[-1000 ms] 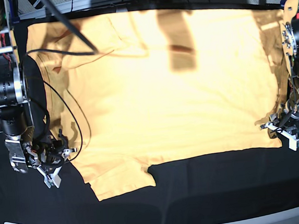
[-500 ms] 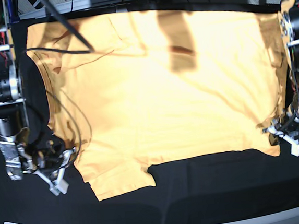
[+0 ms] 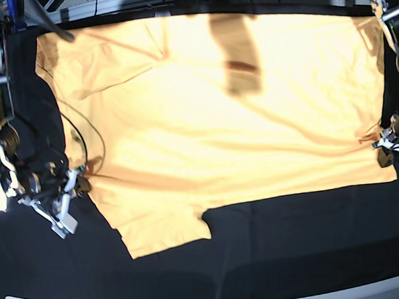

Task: Layout the t-shirt on the table in an organized manner, then fold the t-shirt properly
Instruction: 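Lift the hem and fold it over toward the collar with both grippers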

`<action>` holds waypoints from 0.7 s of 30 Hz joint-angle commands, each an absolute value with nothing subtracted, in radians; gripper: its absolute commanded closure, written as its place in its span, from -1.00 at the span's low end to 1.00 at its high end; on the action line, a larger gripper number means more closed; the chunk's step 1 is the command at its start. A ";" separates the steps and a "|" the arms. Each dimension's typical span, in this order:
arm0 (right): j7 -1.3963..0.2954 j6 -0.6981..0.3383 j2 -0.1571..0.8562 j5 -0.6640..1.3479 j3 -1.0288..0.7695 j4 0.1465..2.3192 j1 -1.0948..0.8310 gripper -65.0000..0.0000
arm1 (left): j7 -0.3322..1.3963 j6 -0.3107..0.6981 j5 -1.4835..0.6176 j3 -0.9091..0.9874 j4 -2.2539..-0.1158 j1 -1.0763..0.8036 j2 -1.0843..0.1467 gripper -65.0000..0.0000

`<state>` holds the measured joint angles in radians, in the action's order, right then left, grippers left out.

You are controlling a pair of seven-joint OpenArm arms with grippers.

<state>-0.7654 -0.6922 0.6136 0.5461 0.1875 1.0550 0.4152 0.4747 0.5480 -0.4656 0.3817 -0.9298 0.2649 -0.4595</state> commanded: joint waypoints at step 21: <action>-0.806 -0.698 0.629 0.674 -0.395 1.671 -0.113 1.00 | 0.502 0.558 -0.507 0.415 -1.304 -0.034 -0.488 1.00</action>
<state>-0.8284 -0.6968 0.6064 0.6601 -0.3832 1.6543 -0.1291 0.5255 0.5549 -0.4927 0.4042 -1.2850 -0.0463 -0.4652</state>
